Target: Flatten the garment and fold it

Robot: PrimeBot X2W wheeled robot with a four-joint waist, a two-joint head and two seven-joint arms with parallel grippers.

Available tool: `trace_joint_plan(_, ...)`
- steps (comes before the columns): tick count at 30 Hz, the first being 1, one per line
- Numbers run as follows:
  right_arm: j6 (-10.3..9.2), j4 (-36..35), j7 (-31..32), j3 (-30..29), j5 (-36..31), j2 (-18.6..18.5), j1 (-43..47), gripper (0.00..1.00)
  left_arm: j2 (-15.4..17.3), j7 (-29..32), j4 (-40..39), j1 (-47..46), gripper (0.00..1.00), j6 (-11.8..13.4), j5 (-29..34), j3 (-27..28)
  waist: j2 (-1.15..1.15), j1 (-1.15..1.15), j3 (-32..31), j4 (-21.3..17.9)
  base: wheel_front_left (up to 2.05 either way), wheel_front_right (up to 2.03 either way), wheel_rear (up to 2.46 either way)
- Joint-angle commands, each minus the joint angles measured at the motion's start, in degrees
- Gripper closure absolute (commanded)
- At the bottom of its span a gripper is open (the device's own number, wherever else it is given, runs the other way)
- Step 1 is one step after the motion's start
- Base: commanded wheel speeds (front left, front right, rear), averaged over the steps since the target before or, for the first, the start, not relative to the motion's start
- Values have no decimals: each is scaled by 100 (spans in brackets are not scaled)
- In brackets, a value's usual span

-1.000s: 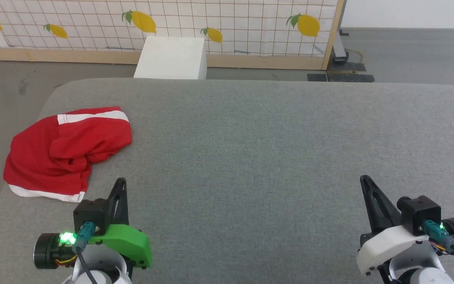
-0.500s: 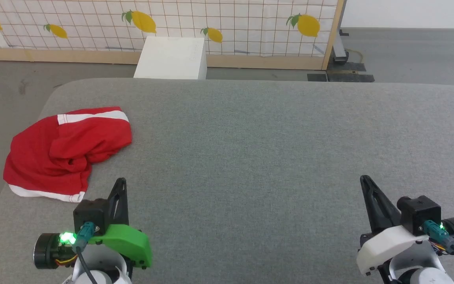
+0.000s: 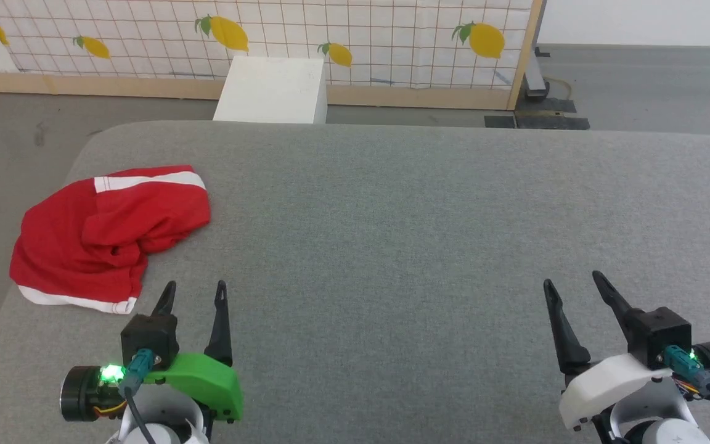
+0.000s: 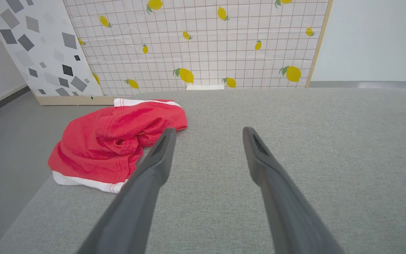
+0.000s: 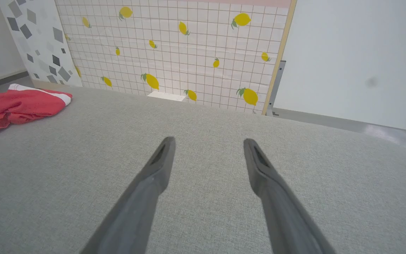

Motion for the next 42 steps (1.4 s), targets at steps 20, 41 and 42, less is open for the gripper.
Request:
trace_joint_plan(20, -3, 169, -245, -67, 52, 4, -78, 0, 52, -284, 246, -149, 0, 173, -184, -82, 0, 0, -14, 636, 0, 0, 0)
trace_joint_plan(41, -4, 322, -439, -85, 87, 6, -152, 0, 98, -529, 345, -146, 0, 317, -365, -108, 0, 0, -16, 1435, 0, 0, 0)
trace_joint_plan(42, -5, 330, -449, -86, 90, 6, -157, 0, 99, -542, 348, -145, 0, 324, -374, -109, 0, 0, -15, 1473, 0, 0, 0)
